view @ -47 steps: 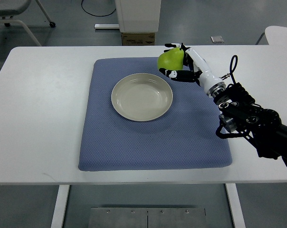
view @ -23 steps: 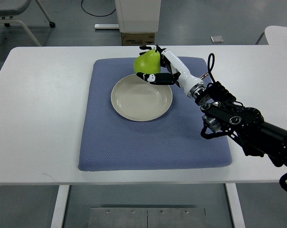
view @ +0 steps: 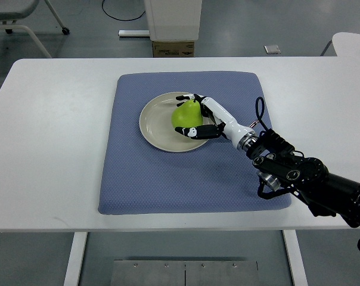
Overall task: Place pear on plate with right hand
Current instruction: 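Lower the pear onto the plate and open the right hand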
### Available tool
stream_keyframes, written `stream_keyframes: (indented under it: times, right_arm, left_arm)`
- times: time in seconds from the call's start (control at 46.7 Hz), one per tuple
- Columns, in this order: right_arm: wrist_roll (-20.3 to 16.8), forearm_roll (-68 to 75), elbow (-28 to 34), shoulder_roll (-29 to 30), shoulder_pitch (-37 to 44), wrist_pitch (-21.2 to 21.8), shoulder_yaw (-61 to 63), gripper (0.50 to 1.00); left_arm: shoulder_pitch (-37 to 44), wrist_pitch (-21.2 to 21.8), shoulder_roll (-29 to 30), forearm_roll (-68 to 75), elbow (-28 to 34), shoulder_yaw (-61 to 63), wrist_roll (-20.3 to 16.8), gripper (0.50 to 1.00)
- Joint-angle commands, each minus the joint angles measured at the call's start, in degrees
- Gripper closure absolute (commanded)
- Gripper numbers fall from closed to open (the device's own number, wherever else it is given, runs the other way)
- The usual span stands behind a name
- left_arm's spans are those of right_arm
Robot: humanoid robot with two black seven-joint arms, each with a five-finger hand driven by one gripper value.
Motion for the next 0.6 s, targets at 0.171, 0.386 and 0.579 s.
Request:
stream_keyframes:
  times: [0.171,0.386,0.579]
  right_arm:
    - [0.00,0.43,-0.31,0.00,0.16,-0.87,0.44,0.839]
    - [0.00,0.60,0.05,0.00,0.07,-1.40,2.90,0.500]
    - [0.00,0.52,0.05,0.00,-0.11,-1.40,2.90,0.500]
  left_arm:
    - [0.00,0.00,0.00,0.00,0.01,0.00,0.00,0.500]
    - [0.00,0.00,0.00,0.00,0.01,0.08,0.00,0.500]
    - [0.00,0.00,0.00,0.00,0.01,0.00,0.00,0.500]
